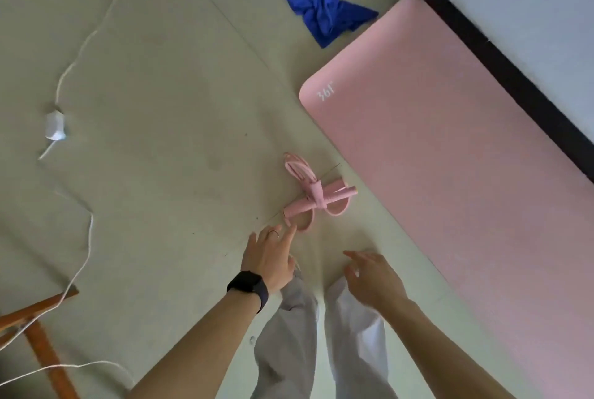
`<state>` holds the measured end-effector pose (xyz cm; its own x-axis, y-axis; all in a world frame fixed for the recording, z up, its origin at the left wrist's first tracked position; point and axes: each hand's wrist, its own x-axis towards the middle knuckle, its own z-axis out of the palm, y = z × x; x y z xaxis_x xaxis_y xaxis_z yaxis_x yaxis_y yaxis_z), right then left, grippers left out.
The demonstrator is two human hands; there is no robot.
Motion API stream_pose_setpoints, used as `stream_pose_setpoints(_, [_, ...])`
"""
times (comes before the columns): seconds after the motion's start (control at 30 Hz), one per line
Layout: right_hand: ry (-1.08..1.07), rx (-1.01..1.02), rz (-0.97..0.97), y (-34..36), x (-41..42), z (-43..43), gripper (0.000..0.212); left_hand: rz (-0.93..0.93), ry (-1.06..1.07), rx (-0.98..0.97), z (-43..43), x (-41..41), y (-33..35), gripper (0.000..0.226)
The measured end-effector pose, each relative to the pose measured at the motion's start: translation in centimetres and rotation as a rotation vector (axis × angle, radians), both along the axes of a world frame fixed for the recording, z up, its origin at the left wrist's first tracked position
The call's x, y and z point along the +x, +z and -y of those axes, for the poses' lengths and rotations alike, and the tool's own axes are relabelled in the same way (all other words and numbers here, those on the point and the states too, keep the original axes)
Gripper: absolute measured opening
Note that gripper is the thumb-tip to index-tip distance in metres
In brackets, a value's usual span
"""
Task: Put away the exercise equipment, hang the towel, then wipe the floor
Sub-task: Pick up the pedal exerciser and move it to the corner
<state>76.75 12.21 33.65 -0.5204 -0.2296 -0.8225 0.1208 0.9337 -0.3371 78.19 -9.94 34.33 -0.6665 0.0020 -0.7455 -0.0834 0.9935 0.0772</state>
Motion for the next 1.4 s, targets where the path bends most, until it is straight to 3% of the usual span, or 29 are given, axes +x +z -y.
stream_pose_setpoints(0.2, [-0.033,0.024,0.024,-18.1,-1.4,0.6,0.048,-0.040,-0.106,0.000,-1.0,-2.6,-18.1,0.075])
stream_pose_setpoints(0.37, [-0.348,-0.027,-0.010,-30.9,-1.6,1.2,0.060,-0.142,-0.093,0.053,-2.8,-3.7,-30.8,0.087])
stream_pose_setpoints(0.47, [-0.531,-0.063,-0.110,-35.7,-2.2,2.4,0.065,-0.196,-0.090,0.016,-3.5,-4.0,-35.1,0.089])
stream_pose_setpoints(0.6, [-0.797,-0.075,-0.234,-39.5,-2.9,4.2,0.042,-0.333,-0.067,-0.014,-3.9,-4.6,-37.9,0.066])
stream_pose_setpoints(0.7, [-0.915,-0.027,-0.155,-40.4,-3.3,4.3,0.056,-0.289,-0.034,0.055,-3.1,-5.7,-37.7,0.054])
stream_pose_setpoints(0.8, [-0.937,-0.009,0.014,-38.1,-3.4,4.1,0.071,-0.194,0.045,0.159,-1.9,-6.3,-35.0,0.052])
stream_pose_setpoints(0.9, [-0.872,-0.005,0.068,-31.8,-3.2,3.9,0.068,-0.117,0.202,0.269,-0.2,-6.4,-30.4,0.049])
stream_pose_setpoints(1.1, [-0.918,0.031,-0.030,-14.4,-3.9,2.3,0.065,-0.068,0.534,0.348,-0.4,-7.5,-15.3,0.040])
stream_pose_setpoints(1.23, [-0.866,0.015,-0.118,-0.7,-4.5,-0.7,0.070,-0.026,0.579,0.431,-2.3,-8.6,-2.1,0.042])
stream_pose_setpoints(1.4, [-0.834,-0.041,-0.305,15.9,-4.8,-4.0,0.078,-0.128,0.557,0.529,-5.4,-10.0,13.5,0.045])
